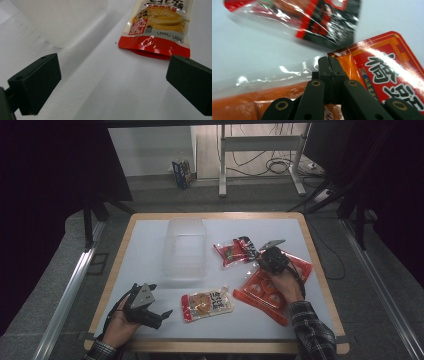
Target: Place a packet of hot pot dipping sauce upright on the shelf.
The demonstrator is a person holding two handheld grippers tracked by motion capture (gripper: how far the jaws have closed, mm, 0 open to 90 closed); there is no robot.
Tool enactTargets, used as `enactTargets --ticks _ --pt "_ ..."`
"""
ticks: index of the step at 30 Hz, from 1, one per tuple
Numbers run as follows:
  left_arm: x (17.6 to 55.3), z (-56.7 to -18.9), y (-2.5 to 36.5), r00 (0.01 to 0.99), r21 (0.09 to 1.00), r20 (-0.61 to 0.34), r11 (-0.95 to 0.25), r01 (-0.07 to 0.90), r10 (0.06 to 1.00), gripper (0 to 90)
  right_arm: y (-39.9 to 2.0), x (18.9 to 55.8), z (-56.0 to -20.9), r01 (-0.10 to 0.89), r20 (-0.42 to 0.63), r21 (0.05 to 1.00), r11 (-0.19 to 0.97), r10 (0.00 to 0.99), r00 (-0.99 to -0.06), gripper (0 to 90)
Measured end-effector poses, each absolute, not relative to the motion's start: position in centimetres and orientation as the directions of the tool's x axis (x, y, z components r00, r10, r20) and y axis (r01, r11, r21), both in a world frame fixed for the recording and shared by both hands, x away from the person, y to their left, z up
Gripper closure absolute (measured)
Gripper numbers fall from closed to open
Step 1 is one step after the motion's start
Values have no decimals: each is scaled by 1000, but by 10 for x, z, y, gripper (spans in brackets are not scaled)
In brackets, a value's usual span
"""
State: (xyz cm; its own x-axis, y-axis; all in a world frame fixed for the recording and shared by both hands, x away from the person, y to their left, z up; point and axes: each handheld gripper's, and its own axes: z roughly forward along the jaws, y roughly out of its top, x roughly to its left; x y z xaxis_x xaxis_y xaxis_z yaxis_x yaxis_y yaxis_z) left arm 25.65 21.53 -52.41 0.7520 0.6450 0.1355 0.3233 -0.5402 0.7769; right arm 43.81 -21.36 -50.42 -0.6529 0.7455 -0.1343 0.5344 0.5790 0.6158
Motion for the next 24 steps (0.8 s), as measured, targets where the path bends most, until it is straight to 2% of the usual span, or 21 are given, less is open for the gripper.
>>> enactTargets --ticks 9,11,13,19,24 --pt "256 -524 214 754 774 140 -546 321 642 0 -259 427 -500 594 -135 626 505 820 -556 885" --pt "256 -524 214 755 774 141 -547 319 641 0 -266 423 -504 623 -251 548 558 820 -514 884" --pt "257 -524 214 756 774 141 -548 319 639 0 -280 414 -506 607 -192 607 514 835 -516 884" --pt "257 -524 213 757 771 148 -554 315 636 0 -300 395 -498 635 -73 639 434 856 -511 879" --pt "257 -524 213 755 773 145 -550 316 639 0 -303 366 -490 622 -10 654 430 828 -561 869"
